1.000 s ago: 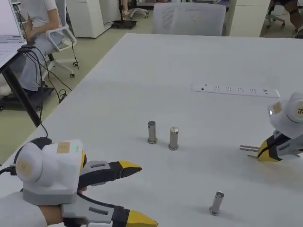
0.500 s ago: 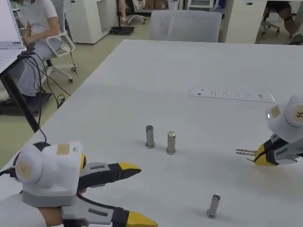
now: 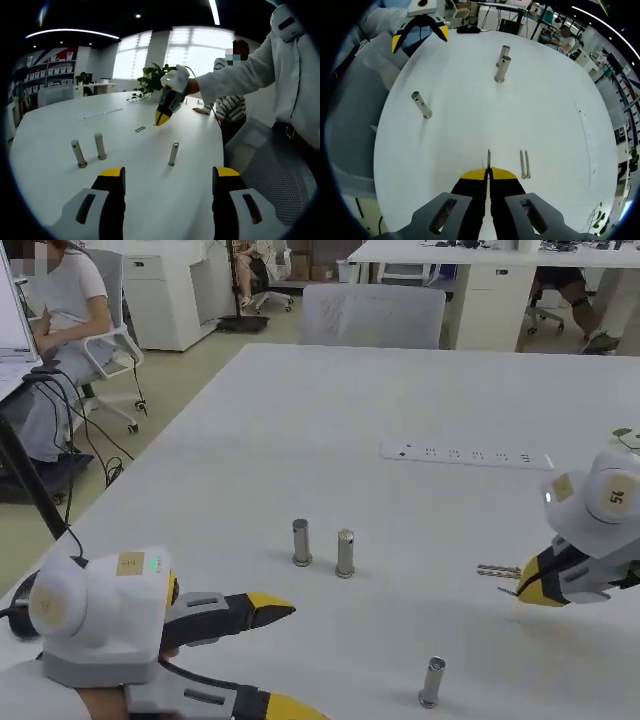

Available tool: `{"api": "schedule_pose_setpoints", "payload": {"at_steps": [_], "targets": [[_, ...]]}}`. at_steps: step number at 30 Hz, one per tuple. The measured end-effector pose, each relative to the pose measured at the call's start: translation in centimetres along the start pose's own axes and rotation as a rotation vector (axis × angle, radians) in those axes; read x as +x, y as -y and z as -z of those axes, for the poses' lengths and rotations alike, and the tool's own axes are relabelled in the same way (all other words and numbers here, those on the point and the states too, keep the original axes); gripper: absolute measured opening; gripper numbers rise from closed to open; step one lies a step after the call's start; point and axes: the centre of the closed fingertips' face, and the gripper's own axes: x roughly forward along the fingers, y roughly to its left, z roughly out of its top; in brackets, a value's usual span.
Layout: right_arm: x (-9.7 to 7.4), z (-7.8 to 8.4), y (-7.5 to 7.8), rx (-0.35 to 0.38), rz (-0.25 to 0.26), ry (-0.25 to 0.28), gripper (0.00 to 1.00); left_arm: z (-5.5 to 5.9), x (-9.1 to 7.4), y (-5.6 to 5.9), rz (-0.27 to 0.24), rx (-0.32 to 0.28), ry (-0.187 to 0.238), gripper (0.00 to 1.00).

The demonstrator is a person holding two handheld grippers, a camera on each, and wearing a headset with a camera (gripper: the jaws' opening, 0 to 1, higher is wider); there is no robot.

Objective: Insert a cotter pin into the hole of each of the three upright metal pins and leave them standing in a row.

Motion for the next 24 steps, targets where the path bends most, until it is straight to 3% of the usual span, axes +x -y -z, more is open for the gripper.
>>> {"api": "schedule_pose_setpoints", "payload": {"at_steps": [15,24], "targets": [[-2.1,-3.8,-2.9,-0.066,0.024,0.047,0.02,-0.8,1.0,1.0,0.022,0.012,0.004,0.68],[-3.1,-5.6,-4.9,-0.097,0.037,0.07,0.02,-1.9,2.1,1.8,0.038,0.028,0.016,0.65]]}}
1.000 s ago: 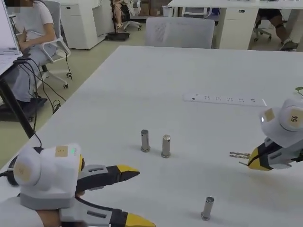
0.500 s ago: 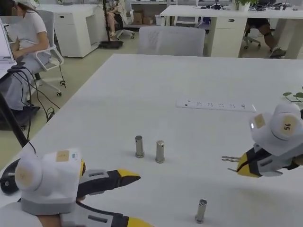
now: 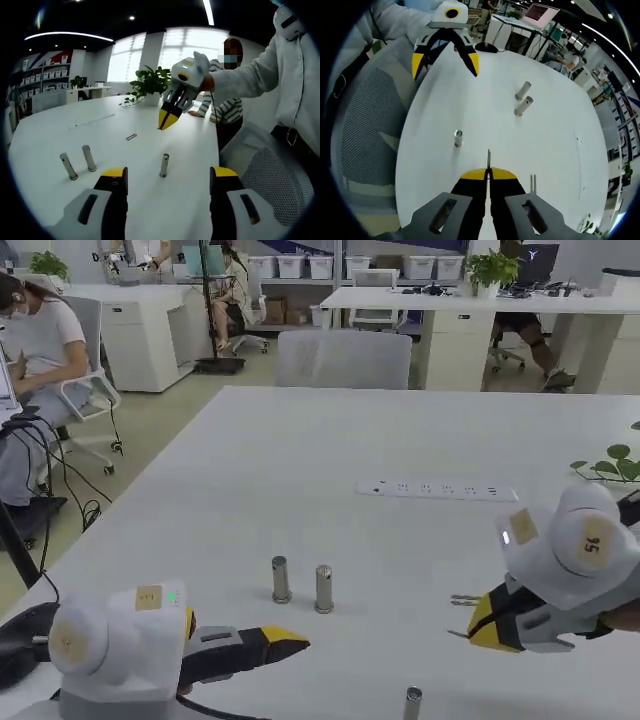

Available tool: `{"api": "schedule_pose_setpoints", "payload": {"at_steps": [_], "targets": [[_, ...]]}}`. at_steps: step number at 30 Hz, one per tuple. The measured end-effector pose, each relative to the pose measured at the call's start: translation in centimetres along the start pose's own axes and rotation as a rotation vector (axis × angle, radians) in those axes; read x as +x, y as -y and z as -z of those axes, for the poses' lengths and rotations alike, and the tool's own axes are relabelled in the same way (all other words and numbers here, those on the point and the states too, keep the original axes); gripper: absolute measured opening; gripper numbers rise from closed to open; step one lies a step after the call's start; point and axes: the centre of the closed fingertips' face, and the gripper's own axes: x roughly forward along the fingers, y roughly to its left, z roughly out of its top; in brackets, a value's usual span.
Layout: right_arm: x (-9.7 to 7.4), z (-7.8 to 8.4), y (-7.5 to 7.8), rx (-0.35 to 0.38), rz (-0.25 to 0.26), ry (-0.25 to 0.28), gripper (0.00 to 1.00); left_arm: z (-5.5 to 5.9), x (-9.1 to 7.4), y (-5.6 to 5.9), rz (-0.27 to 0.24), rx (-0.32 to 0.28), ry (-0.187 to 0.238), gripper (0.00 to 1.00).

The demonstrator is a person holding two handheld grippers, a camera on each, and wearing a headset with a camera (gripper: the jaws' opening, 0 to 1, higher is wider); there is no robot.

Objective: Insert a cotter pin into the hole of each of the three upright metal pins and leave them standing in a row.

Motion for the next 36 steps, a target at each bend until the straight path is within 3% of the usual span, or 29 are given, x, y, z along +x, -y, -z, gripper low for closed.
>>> {"api": "schedule_pose_setpoints", "payload": {"at_steps": [17,25,36], "targets": [[-1.2,-4.1,-4.1,-0.049,0.044,0.037,0.02,-1.2,0.9,1.8,0.025,0.017,0.016,0.62],[-2.8,-6.1,-5.9,-0.056,0.073,0.064,0.02,-1.6,1.4,2.6,0.037,0.028,0.013,0.59],[-3.8,-7.4,-7.5,-0.09,0.095,0.072,0.02,-2.0,2.3,4.2,0.071,0.029,0.007,0.51]]}}
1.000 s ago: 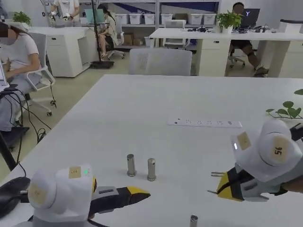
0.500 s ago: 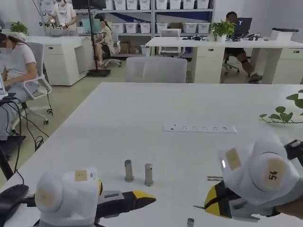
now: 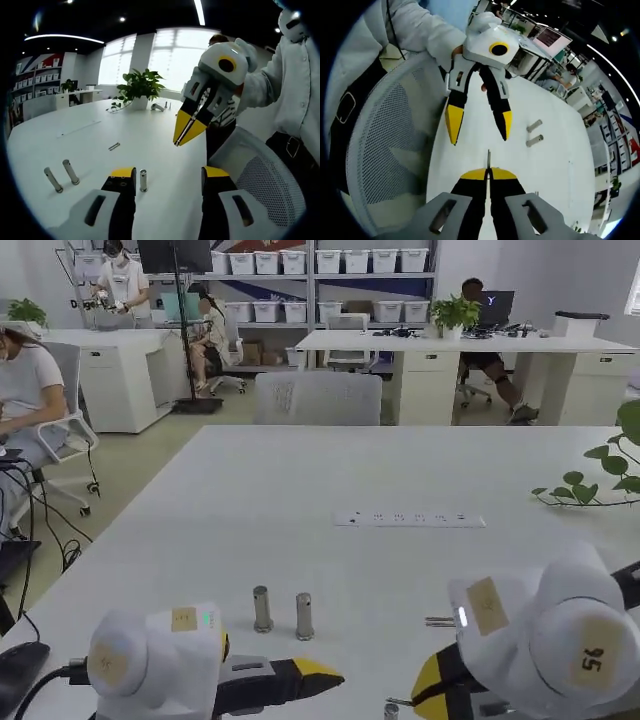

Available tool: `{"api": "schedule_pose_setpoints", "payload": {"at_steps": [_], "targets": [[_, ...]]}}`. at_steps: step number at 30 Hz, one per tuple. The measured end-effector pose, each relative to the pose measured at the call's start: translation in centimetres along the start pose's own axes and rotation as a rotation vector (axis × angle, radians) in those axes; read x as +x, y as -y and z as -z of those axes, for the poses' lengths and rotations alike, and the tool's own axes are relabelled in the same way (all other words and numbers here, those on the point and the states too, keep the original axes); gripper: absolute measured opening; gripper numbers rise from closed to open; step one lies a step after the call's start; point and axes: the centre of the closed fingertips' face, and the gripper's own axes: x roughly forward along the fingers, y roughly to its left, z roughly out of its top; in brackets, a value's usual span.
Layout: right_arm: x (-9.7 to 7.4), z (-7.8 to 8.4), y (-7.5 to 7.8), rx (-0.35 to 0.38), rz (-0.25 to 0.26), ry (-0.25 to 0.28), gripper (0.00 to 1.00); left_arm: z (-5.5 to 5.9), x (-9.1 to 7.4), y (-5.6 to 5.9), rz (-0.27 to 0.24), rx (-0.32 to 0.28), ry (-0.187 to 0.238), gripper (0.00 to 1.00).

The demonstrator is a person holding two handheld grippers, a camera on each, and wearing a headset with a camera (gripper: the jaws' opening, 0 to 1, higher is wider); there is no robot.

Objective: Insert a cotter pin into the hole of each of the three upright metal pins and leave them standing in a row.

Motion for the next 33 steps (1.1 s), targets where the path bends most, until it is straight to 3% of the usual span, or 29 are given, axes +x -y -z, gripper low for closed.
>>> {"api": "schedule_pose_setpoints", "payload": {"at_steps": [13,28,33], "targets": [[0.3,0.4,1.4,-0.006,0.025,-0.016,0.02,-2.0,0.8,-0.6,0.015,-0.008,0.017,0.38],[0.5,0.3,2.3,-0.031,0.081,-0.025,0.02,-2.2,1.6,-1.0,0.027,-0.013,0.015,0.35],[0.5,0.2,2.4,-0.04,0.088,-0.023,0.02,-2.3,1.7,-1.2,0.026,-0.027,0.016,0.29]]}}
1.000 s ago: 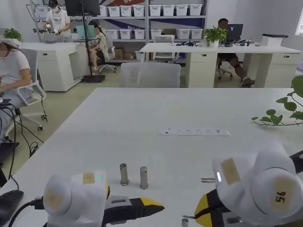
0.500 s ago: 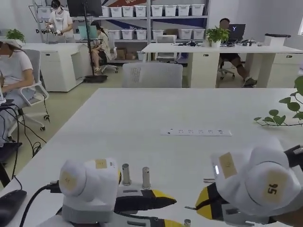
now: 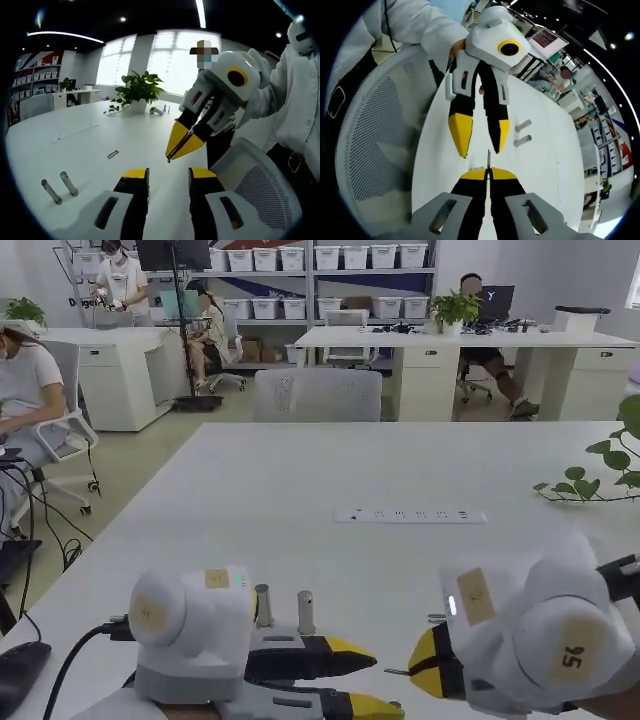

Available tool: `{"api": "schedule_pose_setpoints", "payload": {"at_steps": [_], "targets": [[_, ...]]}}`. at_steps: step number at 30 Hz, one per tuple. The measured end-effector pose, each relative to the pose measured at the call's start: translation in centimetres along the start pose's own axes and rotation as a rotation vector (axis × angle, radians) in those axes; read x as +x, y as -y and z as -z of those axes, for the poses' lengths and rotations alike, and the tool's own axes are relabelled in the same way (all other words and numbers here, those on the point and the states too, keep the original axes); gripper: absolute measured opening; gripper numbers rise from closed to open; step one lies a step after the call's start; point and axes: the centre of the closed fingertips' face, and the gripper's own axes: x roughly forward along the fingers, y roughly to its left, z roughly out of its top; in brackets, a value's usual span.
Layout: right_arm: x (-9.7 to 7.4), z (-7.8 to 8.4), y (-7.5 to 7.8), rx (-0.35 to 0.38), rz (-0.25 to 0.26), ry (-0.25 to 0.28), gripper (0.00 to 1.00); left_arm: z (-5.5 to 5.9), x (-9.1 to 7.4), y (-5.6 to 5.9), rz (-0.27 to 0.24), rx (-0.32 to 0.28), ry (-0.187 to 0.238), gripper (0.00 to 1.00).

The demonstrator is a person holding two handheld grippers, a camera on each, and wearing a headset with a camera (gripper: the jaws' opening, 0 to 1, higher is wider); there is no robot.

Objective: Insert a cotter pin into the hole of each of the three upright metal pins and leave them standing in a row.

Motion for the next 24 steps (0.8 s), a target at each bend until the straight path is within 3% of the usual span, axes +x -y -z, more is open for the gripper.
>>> {"api": "schedule_pose_setpoints", "payload": {"at_steps": [9,16,24], "targets": [[0.1,0.3,0.0,-0.005,0.004,-0.004,0.02,-0.9,0.4,-0.3,0.0,-0.082,0.016,0.18],[0.3,0.5,-0.4,-0.023,0.003,-0.012,0.02,-0.2,1.2,0.0,0.015,-0.163,-0.029,0.12],[0.4,0.6,-0.4,-0.031,0.004,-0.012,0.02,-0.2,1.5,0.1,0.023,-0.213,-0.033,0.11]]}}
